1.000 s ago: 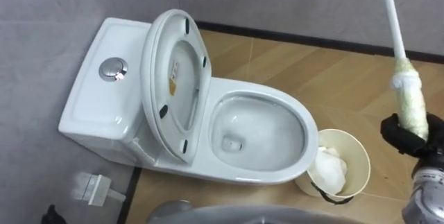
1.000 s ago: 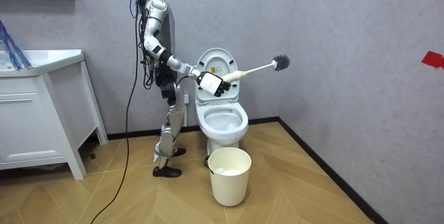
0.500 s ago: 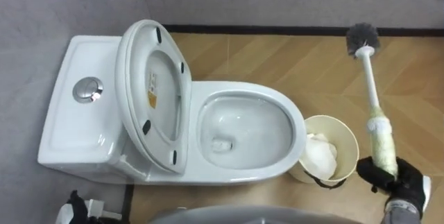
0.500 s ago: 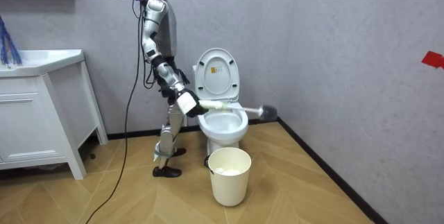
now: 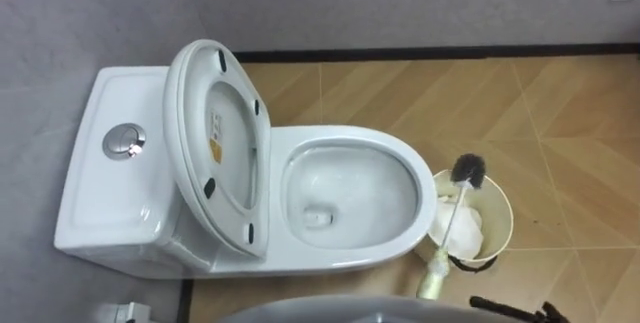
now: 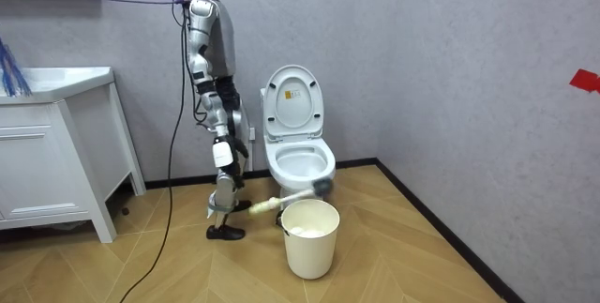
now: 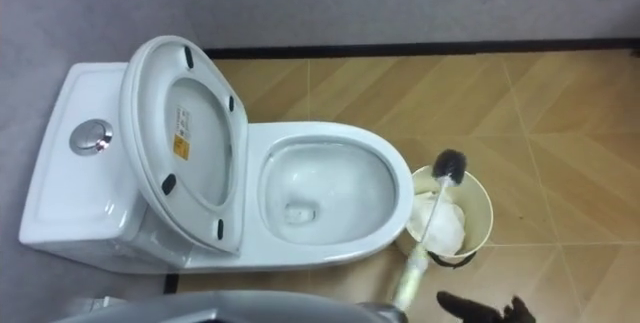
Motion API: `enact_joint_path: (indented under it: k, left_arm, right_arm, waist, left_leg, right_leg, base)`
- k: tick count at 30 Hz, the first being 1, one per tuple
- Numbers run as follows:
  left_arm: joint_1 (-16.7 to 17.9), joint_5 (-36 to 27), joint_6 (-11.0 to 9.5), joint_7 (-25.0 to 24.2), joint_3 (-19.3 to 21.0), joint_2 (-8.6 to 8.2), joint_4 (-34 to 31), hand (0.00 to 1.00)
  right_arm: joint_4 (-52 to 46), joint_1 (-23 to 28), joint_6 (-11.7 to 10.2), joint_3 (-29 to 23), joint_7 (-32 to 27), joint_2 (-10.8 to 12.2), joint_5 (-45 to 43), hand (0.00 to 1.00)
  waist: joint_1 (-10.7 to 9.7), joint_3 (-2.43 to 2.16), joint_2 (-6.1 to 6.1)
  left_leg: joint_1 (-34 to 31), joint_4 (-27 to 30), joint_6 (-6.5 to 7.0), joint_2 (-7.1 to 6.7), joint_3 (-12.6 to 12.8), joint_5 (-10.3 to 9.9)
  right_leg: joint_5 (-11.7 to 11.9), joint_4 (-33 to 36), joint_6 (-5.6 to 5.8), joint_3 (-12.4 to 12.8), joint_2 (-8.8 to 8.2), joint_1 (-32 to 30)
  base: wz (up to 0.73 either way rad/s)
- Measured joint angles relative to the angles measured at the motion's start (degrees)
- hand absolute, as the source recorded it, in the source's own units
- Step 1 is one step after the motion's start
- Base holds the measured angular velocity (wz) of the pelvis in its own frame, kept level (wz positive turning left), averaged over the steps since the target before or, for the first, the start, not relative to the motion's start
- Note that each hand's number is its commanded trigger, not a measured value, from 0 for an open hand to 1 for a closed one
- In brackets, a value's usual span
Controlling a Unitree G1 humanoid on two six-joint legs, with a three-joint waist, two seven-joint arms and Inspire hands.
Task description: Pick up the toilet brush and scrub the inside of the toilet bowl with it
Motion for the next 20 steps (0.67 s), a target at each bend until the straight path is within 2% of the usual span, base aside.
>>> enact_joint_path:
  k: [5,11,13,17,20]
  left_arm:
    - [-0.32,3.5,0.21,-1.46,3.55,-0.7,-0.17,0.0]
    - [-0.16,3.93,2.86,-3.72,3.73,-0.89,-0.16,0.0]
    - [-0.29,3.95,3.9,-4.3,3.72,-0.92,-0.15,0.0]
    - [-0.6,5.23,4.45,-5.98,3.78,-0.9,-0.08,0.0]
    - [-1.08,5.74,5.16,-7.31,3.73,-0.91,-0.13,0.0]
  right_arm:
    - [3.14,-0.85,0.75,-1.56,1.38,0.5,0.78,0.0]
    - [4.7,-0.8,3.7,0.21,4.37,0.86,-0.07,0.0]
    - [5.36,-1.02,4.52,0.29,5.89,0.87,-2.68,0.0]
    - [6.59,-1.59,4.69,2.01,9.16,0.66,-7.85,0.0]
    - [7.12,-2.05,5.84,2.55,12.53,0.59,-12.1,0.0]
  waist:
    - [0.02,0.0,0.05]
    - [0.14,0.02,0.01]
    - [0.13,0.03,0.04]
    - [0.2,0.07,-0.08]
    - [0.19,0.05,-0.15]
  left_leg:
    - [0.19,0.44,0.09,-0.12,0.01,-0.03]
    - [0.12,0.54,0.14,-0.23,-0.03,-0.07]
    - [-0.01,0.53,0.14,-0.2,-0.04,-0.07]
    - [-0.02,0.5,0.13,-0.29,-0.05,-0.07]
    - [-0.04,0.37,0.13,-0.24,-0.18,-0.07]
  right_leg:
    - [0.01,-0.95,0.13,-0.13,-0.16,0.46]
    - [0.07,-1.12,0.18,0.1,0.0,0.49]
    - [0.06,-1.29,0.17,0.21,0.02,0.44]
    - [0.06,-1.43,0.17,0.25,-0.2,0.42]
    - [0.06,-1.76,0.18,0.24,-0.1,0.49]
  base:
    - [0.0]
    - [0.0]
    - [0.0]
    - [0.0]
    - [0.0]
